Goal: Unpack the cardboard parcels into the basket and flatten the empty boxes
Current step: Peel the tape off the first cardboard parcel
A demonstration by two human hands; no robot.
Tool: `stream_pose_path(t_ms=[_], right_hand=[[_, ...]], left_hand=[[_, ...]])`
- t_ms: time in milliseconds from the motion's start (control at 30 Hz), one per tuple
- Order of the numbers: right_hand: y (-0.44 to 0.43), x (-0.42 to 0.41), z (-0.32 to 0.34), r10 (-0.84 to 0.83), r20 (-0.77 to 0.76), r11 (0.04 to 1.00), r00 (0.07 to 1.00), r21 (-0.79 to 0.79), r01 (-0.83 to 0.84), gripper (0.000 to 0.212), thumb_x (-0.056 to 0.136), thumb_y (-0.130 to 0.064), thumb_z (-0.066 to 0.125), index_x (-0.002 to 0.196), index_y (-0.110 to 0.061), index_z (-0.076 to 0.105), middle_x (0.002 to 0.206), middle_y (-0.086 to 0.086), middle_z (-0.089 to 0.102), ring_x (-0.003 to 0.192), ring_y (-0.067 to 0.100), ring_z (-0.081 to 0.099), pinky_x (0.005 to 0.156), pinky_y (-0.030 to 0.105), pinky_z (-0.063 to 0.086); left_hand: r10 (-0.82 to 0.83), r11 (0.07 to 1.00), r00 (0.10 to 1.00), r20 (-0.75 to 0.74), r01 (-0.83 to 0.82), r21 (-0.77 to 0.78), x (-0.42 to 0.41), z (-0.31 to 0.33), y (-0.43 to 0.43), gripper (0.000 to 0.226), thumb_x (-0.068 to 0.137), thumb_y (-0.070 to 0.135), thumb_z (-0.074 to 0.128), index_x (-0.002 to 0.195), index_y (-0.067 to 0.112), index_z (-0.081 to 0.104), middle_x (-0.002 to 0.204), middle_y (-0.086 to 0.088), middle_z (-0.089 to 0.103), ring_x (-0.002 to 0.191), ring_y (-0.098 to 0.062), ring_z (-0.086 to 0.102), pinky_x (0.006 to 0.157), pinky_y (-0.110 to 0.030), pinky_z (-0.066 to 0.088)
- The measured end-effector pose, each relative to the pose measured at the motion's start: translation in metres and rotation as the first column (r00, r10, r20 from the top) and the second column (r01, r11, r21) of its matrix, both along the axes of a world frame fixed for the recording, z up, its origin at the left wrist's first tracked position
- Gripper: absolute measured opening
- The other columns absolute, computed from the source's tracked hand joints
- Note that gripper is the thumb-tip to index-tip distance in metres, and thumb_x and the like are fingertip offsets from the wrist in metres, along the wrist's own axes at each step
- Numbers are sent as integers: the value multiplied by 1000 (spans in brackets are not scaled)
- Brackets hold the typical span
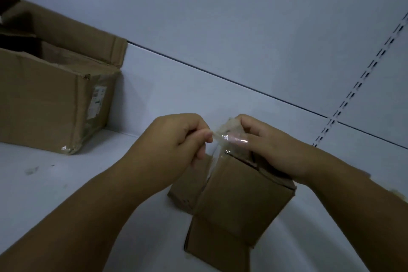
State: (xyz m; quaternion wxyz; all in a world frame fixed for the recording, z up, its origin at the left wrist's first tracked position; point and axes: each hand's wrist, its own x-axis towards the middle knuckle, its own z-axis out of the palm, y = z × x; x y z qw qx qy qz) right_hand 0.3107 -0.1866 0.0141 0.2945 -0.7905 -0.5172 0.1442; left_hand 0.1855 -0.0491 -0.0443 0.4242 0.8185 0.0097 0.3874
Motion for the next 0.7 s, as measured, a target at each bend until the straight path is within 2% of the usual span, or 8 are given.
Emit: stream_pose_path(t_ms=[100,200,333,400,467,567,633,700], right_hand=[[0,6,-6,35,-49,999,998,7,-34,47,73,-55,60,102,-17,58,106,8,64,98,21,60,85,34,48],[-2,12,-10,-4,-123,996,992,89,15,32,78,-49,61,99,-25,64,95,-9,70,90,6,65,80,25,49],[-1,27,-15,-90,-370,921,925,323,219,27,96,-33,45,95,-15,64,92,1,74,92,18,69,87,35,50],[1,30,-17,-111,-520,816,847,438,376,27,98,-33,41,93,-13,59,81,1,74,83,18,70,81,34,52],[2,32,-18,-93,-640,677,762,521,520,27,100,-30,38,91,-12,56,69,1,71,72,17,68,78,34,53],[3,32,-17,17,-749,521,662,572,634,23,101,-26,36,91,-13,52,61,3,65,63,17,61,76,34,54],[1,31,-14,45,-763,552,644,557,621,19,101,-25,36,99,-14,50,67,6,64,64,18,61,75,34,54],[-7,34,-7,37,-767,607,641,526,595,17,100,-26,36,105,-13,46,84,12,62,68,21,63,70,34,56]], left_hand=[[-65,961,990,127,96,-259,6,-7,-7,24,93,15,47,75,14,63,64,-1,66,59,-13,64,59,-24,55],[-124,898,975,183,189,-397,11,-8,-15,31,85,40,45,89,15,63,77,2,68,75,-11,66,66,-22,57],[-118,866,973,196,198,-459,15,-18,-32,41,68,52,61,101,29,52,88,13,67,88,-5,64,75,-17,53],[4,948,987,158,47,-315,23,-16,-41,34,75,46,70,99,35,48,96,23,61,95,4,59,80,-8,46],[87,996,996,14,-86,-34,26,-12,-53,19,79,41,63,89,33,50,95,18,58,106,7,53,87,-6,40],[179,838,983,-32,-136,528,32,-14,-75,48,75,66,47,111,35,52,122,17,55,123,-6,43,109,-38,25],[243,766,952,-185,-71,639,27,-13,-84,62,72,72,39,127,44,35,141,23,35,132,-4,28,114,-47,12],[219,756,956,-195,-40,654,24,-9,-77,49,77,60,42,123,45,33,134,23,38,124,-6,34,108,-39,26]])
